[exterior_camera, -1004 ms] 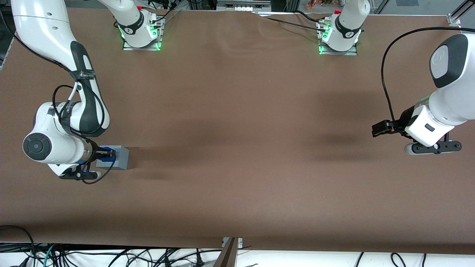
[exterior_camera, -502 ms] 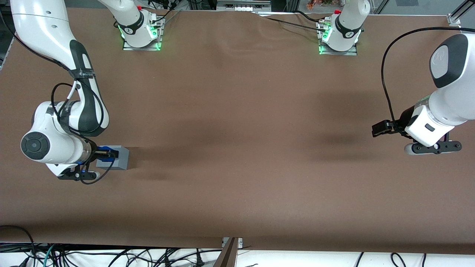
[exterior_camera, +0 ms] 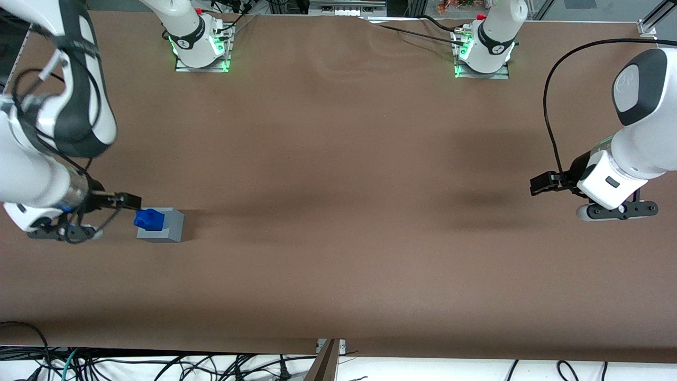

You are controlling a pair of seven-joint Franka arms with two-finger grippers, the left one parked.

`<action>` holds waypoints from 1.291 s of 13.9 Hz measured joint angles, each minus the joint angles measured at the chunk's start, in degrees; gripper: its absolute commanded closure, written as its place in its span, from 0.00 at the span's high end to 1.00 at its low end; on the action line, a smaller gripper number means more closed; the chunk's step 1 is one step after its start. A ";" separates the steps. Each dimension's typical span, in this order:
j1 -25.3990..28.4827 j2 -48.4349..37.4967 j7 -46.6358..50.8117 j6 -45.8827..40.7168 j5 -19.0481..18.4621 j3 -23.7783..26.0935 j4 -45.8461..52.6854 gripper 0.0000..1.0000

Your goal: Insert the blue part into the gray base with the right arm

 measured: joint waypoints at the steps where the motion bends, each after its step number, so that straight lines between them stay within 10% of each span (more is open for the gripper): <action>1: 0.06 -1.90 0.00 -1.42 0.00 0.28 0.34 0.99; 18: -6.01 -23.09 0.50 -11.56 -0.03 6.83 -11.85 0.99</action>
